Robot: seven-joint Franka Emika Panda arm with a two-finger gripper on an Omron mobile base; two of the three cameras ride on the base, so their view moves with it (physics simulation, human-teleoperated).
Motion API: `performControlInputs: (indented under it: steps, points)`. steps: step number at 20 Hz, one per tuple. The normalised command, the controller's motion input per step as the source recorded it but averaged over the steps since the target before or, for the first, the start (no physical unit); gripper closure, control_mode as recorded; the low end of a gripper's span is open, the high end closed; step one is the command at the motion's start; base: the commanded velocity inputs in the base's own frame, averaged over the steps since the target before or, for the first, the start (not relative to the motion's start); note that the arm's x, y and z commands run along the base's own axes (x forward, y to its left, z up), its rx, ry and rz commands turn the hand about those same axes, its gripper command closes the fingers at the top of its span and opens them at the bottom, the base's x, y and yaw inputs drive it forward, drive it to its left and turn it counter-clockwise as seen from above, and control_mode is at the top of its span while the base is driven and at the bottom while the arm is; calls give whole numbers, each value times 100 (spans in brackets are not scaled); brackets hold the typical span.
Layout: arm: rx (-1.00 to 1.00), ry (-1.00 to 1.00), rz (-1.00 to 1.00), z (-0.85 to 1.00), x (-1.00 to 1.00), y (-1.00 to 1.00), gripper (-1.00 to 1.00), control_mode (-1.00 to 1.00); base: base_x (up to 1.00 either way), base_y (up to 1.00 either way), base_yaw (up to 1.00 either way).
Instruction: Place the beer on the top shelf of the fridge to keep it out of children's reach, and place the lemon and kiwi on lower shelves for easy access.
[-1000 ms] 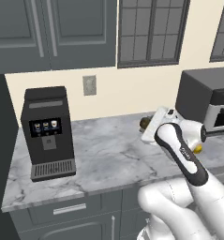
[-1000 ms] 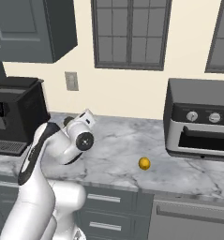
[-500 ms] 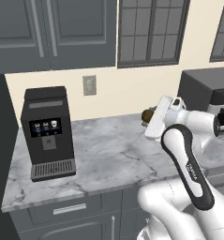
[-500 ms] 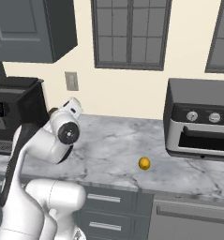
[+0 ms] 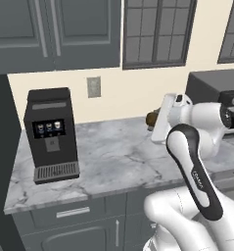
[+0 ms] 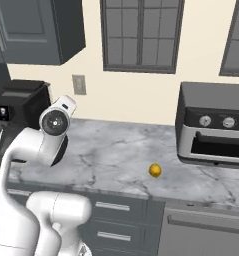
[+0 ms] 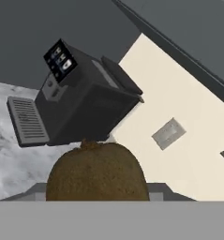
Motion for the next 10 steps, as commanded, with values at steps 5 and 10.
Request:
performControlInputs:
  steps: [5,10]
  points:
    - [0,0,0,0,0,0,100,100,-92,-2,31]
    - [0,0,0,0,0,0,100,100,-88,7,63]
